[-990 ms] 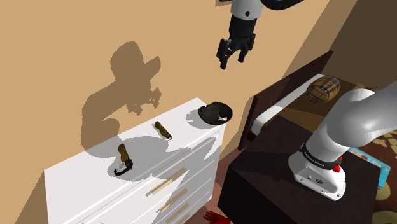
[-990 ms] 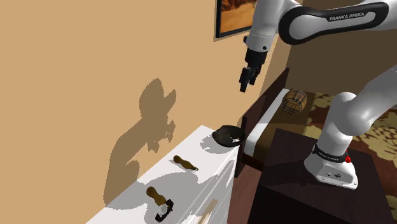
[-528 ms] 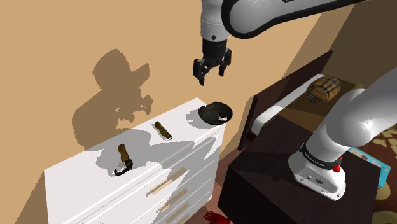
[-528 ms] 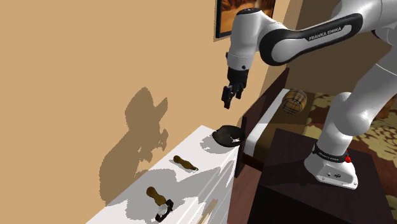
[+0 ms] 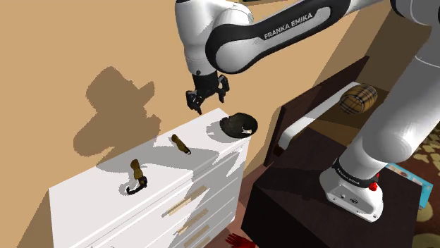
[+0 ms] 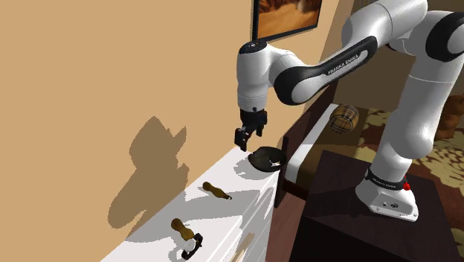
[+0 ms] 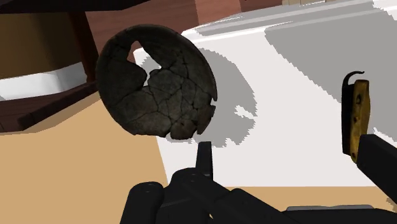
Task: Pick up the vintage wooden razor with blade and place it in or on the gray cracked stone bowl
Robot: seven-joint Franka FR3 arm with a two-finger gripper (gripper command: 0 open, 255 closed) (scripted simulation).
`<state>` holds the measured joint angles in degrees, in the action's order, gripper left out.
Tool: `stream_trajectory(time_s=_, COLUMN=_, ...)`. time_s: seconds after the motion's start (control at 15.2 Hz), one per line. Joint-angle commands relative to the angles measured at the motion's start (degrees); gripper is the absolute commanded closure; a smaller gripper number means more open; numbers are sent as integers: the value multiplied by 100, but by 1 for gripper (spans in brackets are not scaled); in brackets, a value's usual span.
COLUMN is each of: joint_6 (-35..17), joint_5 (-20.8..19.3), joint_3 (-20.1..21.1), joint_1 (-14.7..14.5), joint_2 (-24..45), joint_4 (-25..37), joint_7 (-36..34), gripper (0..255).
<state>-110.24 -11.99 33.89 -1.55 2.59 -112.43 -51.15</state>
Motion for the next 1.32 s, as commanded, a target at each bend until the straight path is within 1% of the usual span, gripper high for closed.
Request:
stream_trajectory(time_s=0.0, joint_6=103, joint_5=-387, joint_3=74, joint_1=-134, joint_2=549, joint_4=367, joint_7=-418, gripper=0)
stream_trajectory(time_s=0.2, joint_6=319, joint_5=-928, joint_3=48, joint_1=-472, joint_2=1409, joint_4=1008, joint_7=-956, gripper=0)
stream_trajectory(time_s=0.46, joint_6=690, joint_5=-1487, joint_3=-143, joint_1=-1038, joint_2=2523, joint_4=2004, joint_7=-1455, gripper=0)
stream_trajectory(time_s=0.73, joint_6=1135, joint_5=-1873, joint_3=-408, joint_1=-1646, joint_2=3637, joint_4=3213, joint_7=-1719, gripper=0)
stream_trajectory(time_s=0.92, joint_6=1542, joint_5=-2074, joint_3=-629, joint_1=-2127, joint_2=4537, joint_4=4351, joint_7=-1767, gripper=0)
stream_trajectory(time_s=0.99, joint_6=1641, joint_5=-2106, joint_3=-682, joint_1=-2237, joint_2=4742, joint_4=4633, joint_7=-1758, gripper=0)
stream_trajectory(time_s=1.25, joint_6=1352, joint_5=-2140, joint_3=-702, joint_1=-2133, joint_2=4732, joint_4=4311, joint_7=-1822, gripper=0)
